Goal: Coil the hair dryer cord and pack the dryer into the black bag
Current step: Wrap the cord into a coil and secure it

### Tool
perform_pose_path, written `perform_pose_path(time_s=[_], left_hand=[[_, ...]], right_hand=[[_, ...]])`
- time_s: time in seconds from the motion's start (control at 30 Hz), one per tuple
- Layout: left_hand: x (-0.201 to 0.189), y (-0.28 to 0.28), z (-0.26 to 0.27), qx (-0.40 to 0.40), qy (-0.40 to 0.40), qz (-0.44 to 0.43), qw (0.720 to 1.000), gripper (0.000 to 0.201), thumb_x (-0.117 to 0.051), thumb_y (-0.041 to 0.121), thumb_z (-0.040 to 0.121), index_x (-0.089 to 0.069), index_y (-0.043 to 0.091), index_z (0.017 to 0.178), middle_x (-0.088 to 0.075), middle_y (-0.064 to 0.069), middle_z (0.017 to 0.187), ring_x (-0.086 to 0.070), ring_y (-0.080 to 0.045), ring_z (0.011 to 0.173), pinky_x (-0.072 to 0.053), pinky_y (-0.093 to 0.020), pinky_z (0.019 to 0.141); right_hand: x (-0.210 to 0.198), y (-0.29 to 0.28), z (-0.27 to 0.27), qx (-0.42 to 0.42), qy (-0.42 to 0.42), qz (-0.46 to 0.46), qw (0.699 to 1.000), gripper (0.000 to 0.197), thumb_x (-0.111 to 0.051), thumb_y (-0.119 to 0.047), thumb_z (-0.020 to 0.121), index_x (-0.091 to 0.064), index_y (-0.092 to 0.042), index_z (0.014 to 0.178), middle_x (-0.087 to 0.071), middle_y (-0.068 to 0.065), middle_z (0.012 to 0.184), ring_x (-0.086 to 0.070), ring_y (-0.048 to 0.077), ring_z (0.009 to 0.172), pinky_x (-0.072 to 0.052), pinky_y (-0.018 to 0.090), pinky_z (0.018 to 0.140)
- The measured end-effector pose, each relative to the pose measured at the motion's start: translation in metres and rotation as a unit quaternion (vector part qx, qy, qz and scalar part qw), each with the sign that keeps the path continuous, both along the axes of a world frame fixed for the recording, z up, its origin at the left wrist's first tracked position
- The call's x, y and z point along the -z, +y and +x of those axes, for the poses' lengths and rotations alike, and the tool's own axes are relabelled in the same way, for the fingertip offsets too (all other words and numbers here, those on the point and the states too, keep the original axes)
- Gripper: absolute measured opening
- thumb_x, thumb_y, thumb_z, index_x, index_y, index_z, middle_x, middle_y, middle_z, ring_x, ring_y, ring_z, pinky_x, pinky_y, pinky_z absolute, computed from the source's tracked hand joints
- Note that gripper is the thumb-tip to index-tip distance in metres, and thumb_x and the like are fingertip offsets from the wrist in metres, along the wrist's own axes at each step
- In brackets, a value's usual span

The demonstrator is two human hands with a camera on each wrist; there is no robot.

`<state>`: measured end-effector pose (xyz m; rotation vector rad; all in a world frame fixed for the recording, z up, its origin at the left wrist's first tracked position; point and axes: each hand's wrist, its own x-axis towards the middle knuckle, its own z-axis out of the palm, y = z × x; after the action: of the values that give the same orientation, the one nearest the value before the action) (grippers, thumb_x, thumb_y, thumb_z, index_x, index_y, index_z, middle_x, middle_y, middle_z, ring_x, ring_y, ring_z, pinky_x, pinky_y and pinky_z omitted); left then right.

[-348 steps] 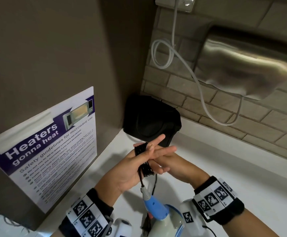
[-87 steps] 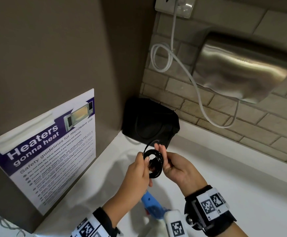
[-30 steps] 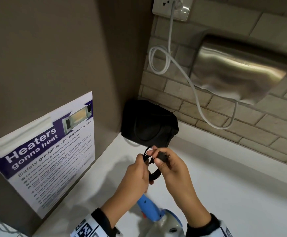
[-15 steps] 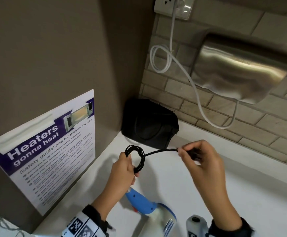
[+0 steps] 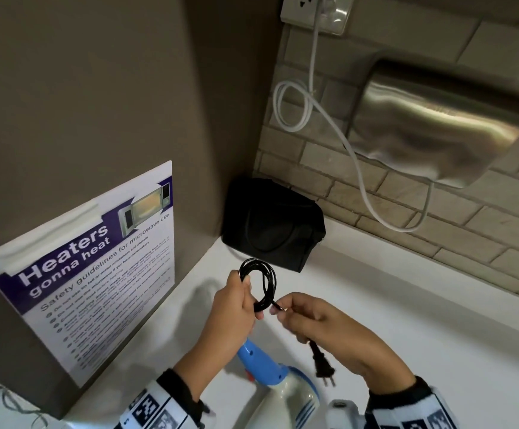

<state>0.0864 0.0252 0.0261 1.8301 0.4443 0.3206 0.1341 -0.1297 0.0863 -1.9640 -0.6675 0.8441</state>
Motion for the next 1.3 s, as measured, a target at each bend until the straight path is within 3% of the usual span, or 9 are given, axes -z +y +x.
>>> perform_pose_path(time_s=[0.17,0.33,0.47,0.53,0.63,0.77,0.93,1.1,1.3], left_hand=[[0.0,0.002,-0.001,0.034,0.008,-0.018,0.999,0.027,-0.031,0.026,0.101,-0.033,0.026,0.074,-0.06,-0.009,0.064,-0.041,-0.01,0.039,-0.037,-0.024,0.042],[-0.002,0.001,-0.002,0.04,0.005,-0.044,0.998,0.025,-0.032,0.03,0.101,-0.037,0.021,0.077,-0.058,-0.005,0.061,-0.038,-0.006,0.033,-0.035,-0.021,0.04],[-0.001,0.001,-0.004,0.046,0.007,-0.05,0.998,0.025,-0.031,0.032,0.101,-0.039,0.02,0.08,-0.058,-0.003,0.058,-0.038,-0.007,0.033,-0.035,-0.022,0.04],[-0.002,0.0,-0.006,0.055,0.004,-0.06,0.997,0.025,-0.032,0.03,0.101,-0.038,0.017,0.081,-0.057,-0.005,0.057,-0.037,-0.009,0.034,-0.035,-0.021,0.04],[-0.008,-0.01,-0.007,0.082,-0.007,-0.062,0.995,0.026,-0.031,0.026,0.101,-0.035,0.015,0.078,-0.056,-0.006,0.057,-0.037,-0.008,0.033,-0.034,-0.019,0.04],[-0.009,-0.016,-0.006,0.089,-0.017,-0.059,0.994,0.025,-0.031,0.026,0.101,-0.036,0.015,0.079,-0.055,-0.006,0.058,-0.035,-0.005,0.031,-0.033,-0.018,0.039],[-0.008,-0.015,-0.006,0.099,-0.029,-0.032,0.994,0.022,-0.031,0.024,0.101,-0.042,0.007,0.091,-0.057,-0.007,0.063,-0.04,-0.001,0.032,-0.034,-0.016,0.039],[-0.001,-0.017,-0.003,0.091,-0.044,-0.001,0.995,0.02,-0.031,0.025,0.101,-0.042,0.008,0.098,-0.058,-0.004,0.059,-0.042,-0.003,0.032,-0.033,-0.015,0.039],[-0.001,-0.022,-0.003,0.081,-0.069,-0.013,0.994,0.013,-0.031,0.024,0.101,-0.039,0.013,0.099,-0.057,-0.003,0.057,-0.043,-0.003,0.031,-0.03,-0.012,0.038]], right_hand=[[-0.01,-0.004,0.015,0.106,-0.109,0.078,0.985,0.03,-0.052,-0.027,0.095,-0.064,-0.022,0.069,-0.057,-0.017,0.066,-0.052,-0.006,0.066,-0.041,0.01,0.069],[0.007,-0.01,0.037,0.153,-0.249,0.027,0.956,0.031,-0.051,-0.027,0.097,-0.06,-0.027,0.067,-0.042,-0.007,0.057,-0.033,0.007,0.048,-0.03,0.014,0.049],[0.028,-0.011,0.05,0.113,-0.319,-0.043,0.94,0.029,-0.055,-0.023,0.095,-0.063,-0.031,0.068,-0.051,-0.005,0.075,-0.045,0.008,0.068,-0.033,0.018,0.063],[0.036,-0.01,0.056,0.092,-0.419,-0.097,0.898,0.028,-0.059,-0.017,0.092,-0.067,-0.026,0.067,-0.05,-0.009,0.076,-0.046,0.018,0.077,-0.037,0.025,0.068],[0.05,-0.006,0.064,0.114,-0.473,-0.147,0.861,0.033,-0.06,0.002,0.083,-0.064,-0.025,0.064,-0.052,-0.01,0.077,-0.053,0.021,0.07,-0.048,0.033,0.062],[0.052,0.001,0.071,0.181,-0.336,-0.119,0.917,0.031,-0.048,0.001,0.09,-0.066,-0.018,0.073,-0.059,0.002,0.074,-0.06,0.014,0.052,-0.045,0.015,0.053],[0.047,0.009,0.067,0.254,-0.013,0.07,0.965,0.031,-0.042,-0.007,0.1,-0.07,-0.005,0.084,-0.064,0.012,0.071,-0.061,0.021,0.068,-0.058,0.029,0.08],[0.037,0.013,0.062,0.324,0.276,0.235,0.874,0.033,-0.039,-0.009,0.102,-0.065,-0.002,0.083,-0.069,0.004,0.067,-0.061,0.008,0.057,-0.055,0.015,0.055],[0.037,0.016,0.058,0.362,0.424,0.295,0.776,0.034,-0.037,0.002,0.099,-0.061,-0.002,0.076,-0.066,0.007,0.064,-0.061,0.009,0.049,-0.055,0.017,0.047]])
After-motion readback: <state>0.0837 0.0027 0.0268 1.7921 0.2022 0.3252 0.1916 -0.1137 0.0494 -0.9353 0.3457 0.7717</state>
